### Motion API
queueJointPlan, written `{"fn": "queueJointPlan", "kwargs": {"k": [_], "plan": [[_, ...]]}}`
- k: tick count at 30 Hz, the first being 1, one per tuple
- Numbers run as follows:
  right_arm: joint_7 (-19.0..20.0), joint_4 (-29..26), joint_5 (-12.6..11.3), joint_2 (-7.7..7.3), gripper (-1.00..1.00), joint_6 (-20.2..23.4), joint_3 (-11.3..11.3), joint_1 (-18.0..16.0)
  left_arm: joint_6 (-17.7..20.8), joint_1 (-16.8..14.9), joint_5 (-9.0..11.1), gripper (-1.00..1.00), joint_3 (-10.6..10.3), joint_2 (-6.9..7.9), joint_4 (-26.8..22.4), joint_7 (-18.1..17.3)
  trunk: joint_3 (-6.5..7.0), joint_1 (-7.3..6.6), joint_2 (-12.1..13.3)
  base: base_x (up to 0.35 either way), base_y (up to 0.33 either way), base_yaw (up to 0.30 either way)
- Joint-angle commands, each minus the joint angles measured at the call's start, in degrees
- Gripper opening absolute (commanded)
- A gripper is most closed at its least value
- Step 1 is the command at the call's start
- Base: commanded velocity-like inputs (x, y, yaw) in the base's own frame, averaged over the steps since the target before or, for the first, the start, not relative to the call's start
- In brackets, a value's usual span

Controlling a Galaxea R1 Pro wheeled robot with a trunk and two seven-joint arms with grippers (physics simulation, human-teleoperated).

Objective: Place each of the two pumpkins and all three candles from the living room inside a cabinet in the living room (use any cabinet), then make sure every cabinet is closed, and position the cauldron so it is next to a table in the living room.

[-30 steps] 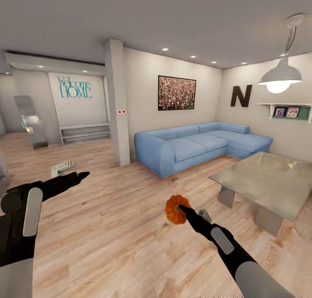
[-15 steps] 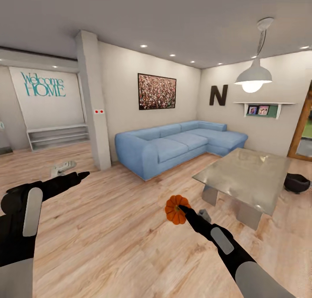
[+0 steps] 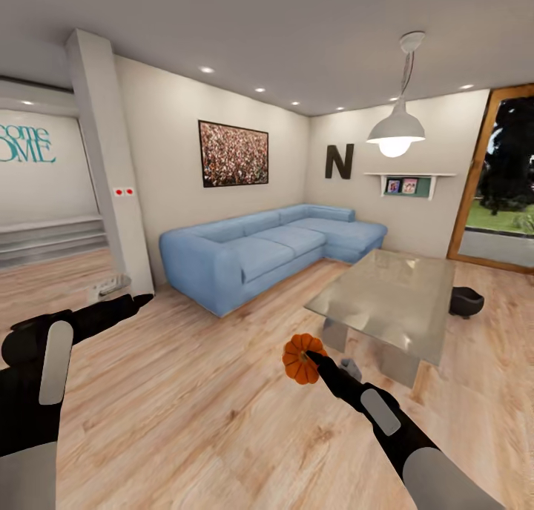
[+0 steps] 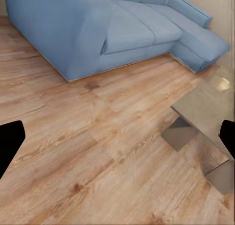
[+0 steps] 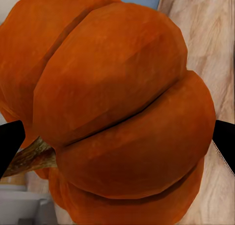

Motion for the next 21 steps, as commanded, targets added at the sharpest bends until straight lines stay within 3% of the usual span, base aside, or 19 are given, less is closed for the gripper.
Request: {"fn": "queueJointPlan", "kwargs": {"k": [1,21], "plan": [[0.01,-0.04,-0.58,-0.04,-1.0,0.08,0.2,-0.07,0.25,-0.03,-0.43,1.0,0.1,0.01,-0.04,-0.55,-0.09,0.02,-0.03,0.262,0.192,-0.273],[0.05,-0.04,-0.58,-0.13,-1.0,0.06,0.12,-0.07,0.25,-0.03,-0.43,1.0,0.1,0.01,-0.03,-0.55,-0.4,0.02,-0.03,0.118,0.275,-0.261]]}}
